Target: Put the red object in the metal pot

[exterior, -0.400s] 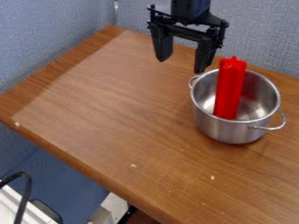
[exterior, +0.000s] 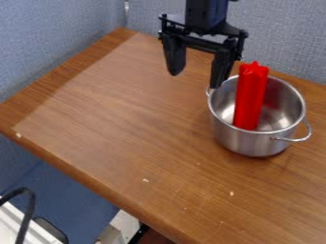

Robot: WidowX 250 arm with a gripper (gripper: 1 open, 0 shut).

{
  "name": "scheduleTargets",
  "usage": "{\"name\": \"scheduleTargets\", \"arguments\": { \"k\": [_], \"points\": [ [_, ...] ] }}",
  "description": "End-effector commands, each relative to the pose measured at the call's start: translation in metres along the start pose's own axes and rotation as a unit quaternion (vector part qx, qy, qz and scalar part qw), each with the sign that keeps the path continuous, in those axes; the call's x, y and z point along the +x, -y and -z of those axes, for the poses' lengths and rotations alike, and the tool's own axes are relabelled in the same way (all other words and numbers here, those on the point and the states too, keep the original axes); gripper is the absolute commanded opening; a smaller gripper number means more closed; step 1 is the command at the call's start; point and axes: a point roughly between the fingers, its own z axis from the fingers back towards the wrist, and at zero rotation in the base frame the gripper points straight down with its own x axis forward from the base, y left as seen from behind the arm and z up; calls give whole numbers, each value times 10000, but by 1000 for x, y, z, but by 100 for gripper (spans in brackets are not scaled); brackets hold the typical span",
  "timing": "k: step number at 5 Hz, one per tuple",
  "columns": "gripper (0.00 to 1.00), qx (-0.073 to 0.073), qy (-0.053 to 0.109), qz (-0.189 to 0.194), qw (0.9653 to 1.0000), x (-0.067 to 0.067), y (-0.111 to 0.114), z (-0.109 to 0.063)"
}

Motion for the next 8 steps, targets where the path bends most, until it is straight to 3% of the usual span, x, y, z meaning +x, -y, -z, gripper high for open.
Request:
{"name": "scheduleTargets", "arguments": {
  "k": [1,2,3,4,5,7,8],
  "points": [
    [100,-128,216,235,9994,15,12,-5],
    [100,-238,347,715,9966,24,31,-1],
    [100,-236,445,628,9968,29,37,7],
    [100,-99,488,619,9968,34,33,20],
    [100,-84,534,621,9966,37,28,23],
    [100,-78,515,763,9957,52,28,18],
    [100,-70,542,815,9952,48,22,9]
  ]
}}
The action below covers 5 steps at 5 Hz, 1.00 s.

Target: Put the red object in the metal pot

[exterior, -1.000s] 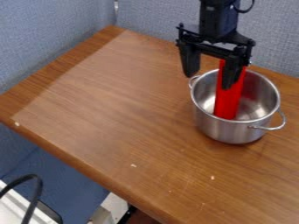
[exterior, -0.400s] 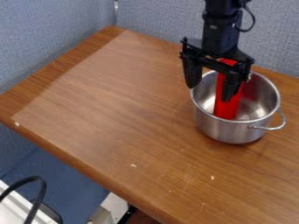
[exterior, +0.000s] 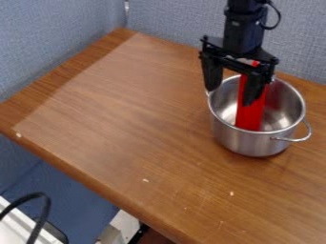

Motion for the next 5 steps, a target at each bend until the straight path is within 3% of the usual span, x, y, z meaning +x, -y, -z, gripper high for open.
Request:
{"name": "scheduleTargets", "arguments": {
  "k": [1,4,5],
  "points": [
    [100,46,439,22,9990,3,-6,-32],
    [100,27,731,-514,9960,18,27,-56],
    [100,56,753,-595,9954,16,31,-51]
  ]
}}
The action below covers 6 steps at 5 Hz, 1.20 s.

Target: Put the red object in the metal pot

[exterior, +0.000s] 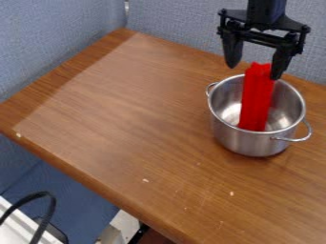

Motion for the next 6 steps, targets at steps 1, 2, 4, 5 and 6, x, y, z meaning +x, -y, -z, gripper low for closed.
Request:
{"name": "scheduleTargets", "arguments": {
  "k": [1,2,4,5,6],
  "points": [
    [100,49,229,-17,9997,1,5,-14],
    [100,100,176,211,9996,2,3,-9],
    [100,217,53,110,9997,5,0,9],
    [100,230,39,-158,9996,2,2,17],
    [100,263,29,-169,9995,8,-7,27]
  ]
}}
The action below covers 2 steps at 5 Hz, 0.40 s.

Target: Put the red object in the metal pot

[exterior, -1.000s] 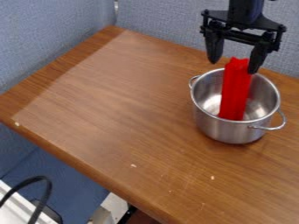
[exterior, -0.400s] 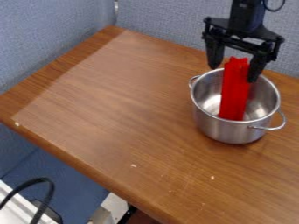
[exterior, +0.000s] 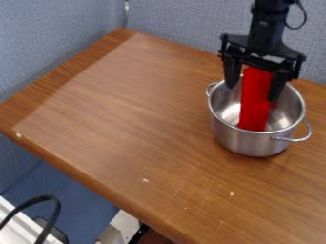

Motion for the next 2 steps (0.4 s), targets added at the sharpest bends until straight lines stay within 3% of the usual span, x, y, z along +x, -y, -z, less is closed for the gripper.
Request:
{"name": "scheduleTargets", "arguments": {
  "k": [1,2],
  "points": [
    [100,30,184,7,9998,7,-10,-1],
    [100,81,167,108,9998,15,-9,8]
  ]
}}
